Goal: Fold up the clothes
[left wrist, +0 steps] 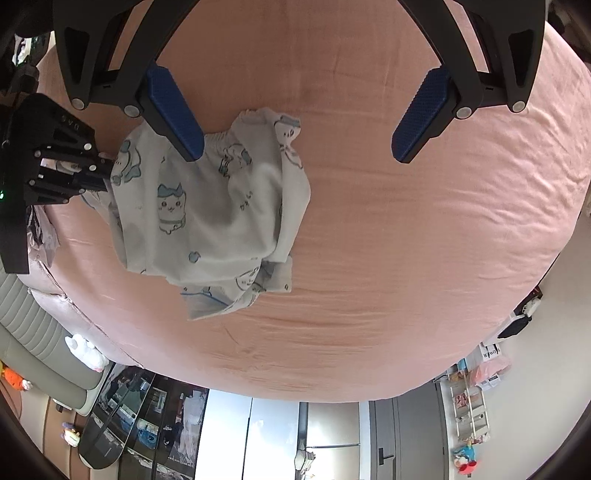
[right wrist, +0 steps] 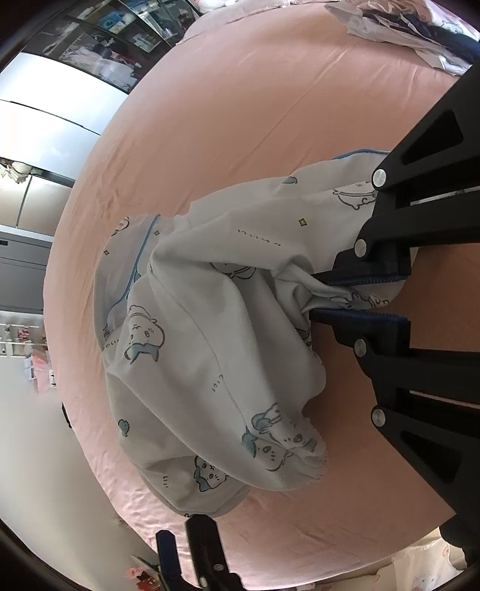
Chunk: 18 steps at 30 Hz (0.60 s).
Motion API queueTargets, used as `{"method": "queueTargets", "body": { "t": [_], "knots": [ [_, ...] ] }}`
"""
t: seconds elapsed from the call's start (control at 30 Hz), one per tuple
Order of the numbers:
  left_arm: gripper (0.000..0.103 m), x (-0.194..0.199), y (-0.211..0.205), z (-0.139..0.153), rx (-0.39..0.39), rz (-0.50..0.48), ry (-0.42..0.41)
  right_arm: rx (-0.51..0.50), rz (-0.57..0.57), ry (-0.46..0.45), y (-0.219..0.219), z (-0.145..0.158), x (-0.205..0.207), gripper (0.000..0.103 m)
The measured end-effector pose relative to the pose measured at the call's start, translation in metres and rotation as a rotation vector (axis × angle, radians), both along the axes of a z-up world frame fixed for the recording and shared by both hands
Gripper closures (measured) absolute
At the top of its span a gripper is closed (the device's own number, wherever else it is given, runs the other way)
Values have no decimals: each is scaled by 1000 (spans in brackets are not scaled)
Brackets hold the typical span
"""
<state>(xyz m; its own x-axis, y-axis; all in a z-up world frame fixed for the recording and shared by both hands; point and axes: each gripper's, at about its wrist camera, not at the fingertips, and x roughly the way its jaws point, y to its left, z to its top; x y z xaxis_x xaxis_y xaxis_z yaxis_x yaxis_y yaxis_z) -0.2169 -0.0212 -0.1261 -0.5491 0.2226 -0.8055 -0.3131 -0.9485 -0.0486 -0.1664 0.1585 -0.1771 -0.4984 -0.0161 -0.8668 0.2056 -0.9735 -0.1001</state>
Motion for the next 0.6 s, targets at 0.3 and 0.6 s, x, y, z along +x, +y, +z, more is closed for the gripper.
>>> {"method": "queueTargets", "body": {
  "t": [0.3,0.6],
  "knots": [
    [0,9,7,-25,44,15,-41,-29,-22,14,-1,22,-4,94],
    [0,10,26,-53,36,-18,-44,-43,-39,55,9,36,-14,94]
  ]
}}
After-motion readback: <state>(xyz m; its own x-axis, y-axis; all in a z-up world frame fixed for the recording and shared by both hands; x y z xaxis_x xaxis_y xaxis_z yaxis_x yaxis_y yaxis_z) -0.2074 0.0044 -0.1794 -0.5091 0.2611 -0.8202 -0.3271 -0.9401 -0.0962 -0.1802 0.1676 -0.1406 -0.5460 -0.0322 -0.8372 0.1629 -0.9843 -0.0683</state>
